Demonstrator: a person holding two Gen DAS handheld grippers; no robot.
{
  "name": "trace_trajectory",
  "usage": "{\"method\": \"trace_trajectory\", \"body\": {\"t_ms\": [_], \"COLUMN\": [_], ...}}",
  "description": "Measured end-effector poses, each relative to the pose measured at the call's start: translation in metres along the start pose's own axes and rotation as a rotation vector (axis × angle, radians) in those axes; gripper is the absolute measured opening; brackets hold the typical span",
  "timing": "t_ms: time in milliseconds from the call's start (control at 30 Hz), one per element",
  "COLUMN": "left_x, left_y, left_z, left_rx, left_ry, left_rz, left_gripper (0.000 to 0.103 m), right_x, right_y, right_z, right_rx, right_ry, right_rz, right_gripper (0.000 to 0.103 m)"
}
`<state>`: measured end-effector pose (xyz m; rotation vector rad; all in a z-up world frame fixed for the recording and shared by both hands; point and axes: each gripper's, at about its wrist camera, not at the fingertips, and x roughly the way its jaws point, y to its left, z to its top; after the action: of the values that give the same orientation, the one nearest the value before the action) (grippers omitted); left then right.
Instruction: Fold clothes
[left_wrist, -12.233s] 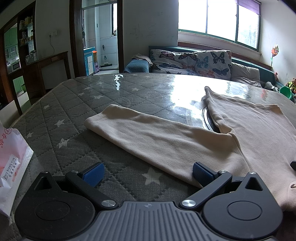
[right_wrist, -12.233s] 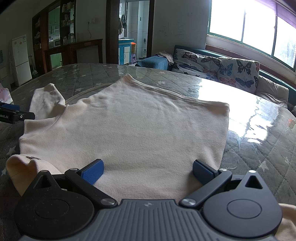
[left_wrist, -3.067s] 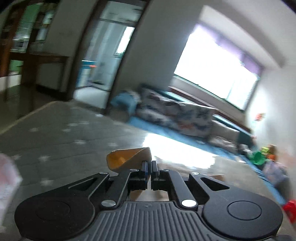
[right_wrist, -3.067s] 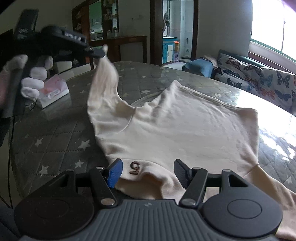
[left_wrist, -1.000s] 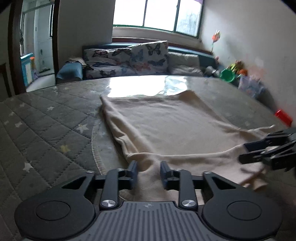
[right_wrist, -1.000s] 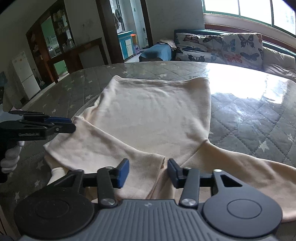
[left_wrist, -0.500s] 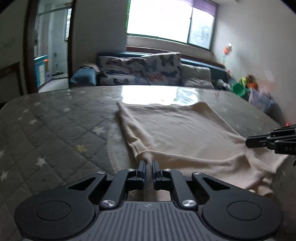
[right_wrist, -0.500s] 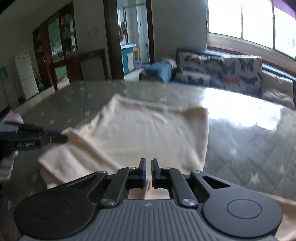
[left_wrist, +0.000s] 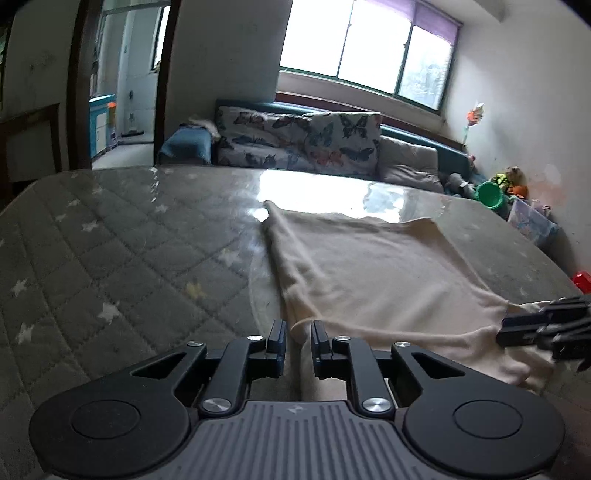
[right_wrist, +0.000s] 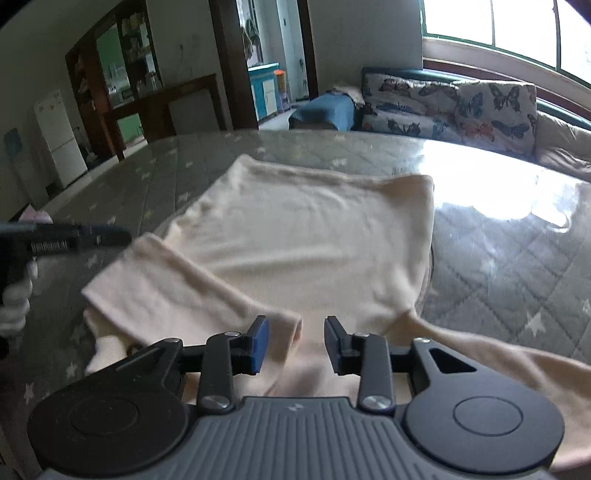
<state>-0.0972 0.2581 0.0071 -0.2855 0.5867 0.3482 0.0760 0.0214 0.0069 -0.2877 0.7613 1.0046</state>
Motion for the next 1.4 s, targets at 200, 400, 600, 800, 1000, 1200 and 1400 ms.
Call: {"method": "trace_trajectory", "body": {"t_ms": [200, 400, 600, 800, 1000, 1200, 1400], "left_x": [0.018, 0.016, 0.009, 0.022, 0.027, 0.013, 0.014], "left_y": [0.000, 0.008, 0.007, -0.012, -0.008, -0.001, 0.002], "left_z": [0.001, 0.001, 0.005, 0.000, -0.001, 0.000, -0.004], "left_rx": [0.004, -0.014, -0.012, 0.074, 0.069, 0.017, -0.010], "left_ry": [0.026, -0.007, -0.021, 0.027, 0.008, -0.078, -0.086], "left_rz": [0.020, 0.075, 0.010, -0.011, -0.021, -0.011, -0.015], "left_gripper": [0.007, 0.000, 0.004, 0.029, 0.009, 0.007, 0.008], "right_x": [0.009, 0.005, 0.009, 0.007, 0.004, 0.008, 0.013], "right_y": [0.005, 0.012, 0.013, 0.015, 0.017, 0.014, 0.011], "right_z": [-0.006, 0.008, 0.016, 0.013, 0.013, 0.014, 0.015], "right_rx": [-0.021, -0.062, -0.068, -0.074, -0.080, -0.051, -0.022], "right_ry": [0.023, -0.049, -0.065, -0.048, -0.048, -0.053, -0.059], "right_rz": [0.000, -0.033, -0.056, -0.044, -0.040, -0.037, -0.034], "right_gripper": [0.015, 0.007, 0.007, 0.007, 0.007, 0.007, 0.012]}}
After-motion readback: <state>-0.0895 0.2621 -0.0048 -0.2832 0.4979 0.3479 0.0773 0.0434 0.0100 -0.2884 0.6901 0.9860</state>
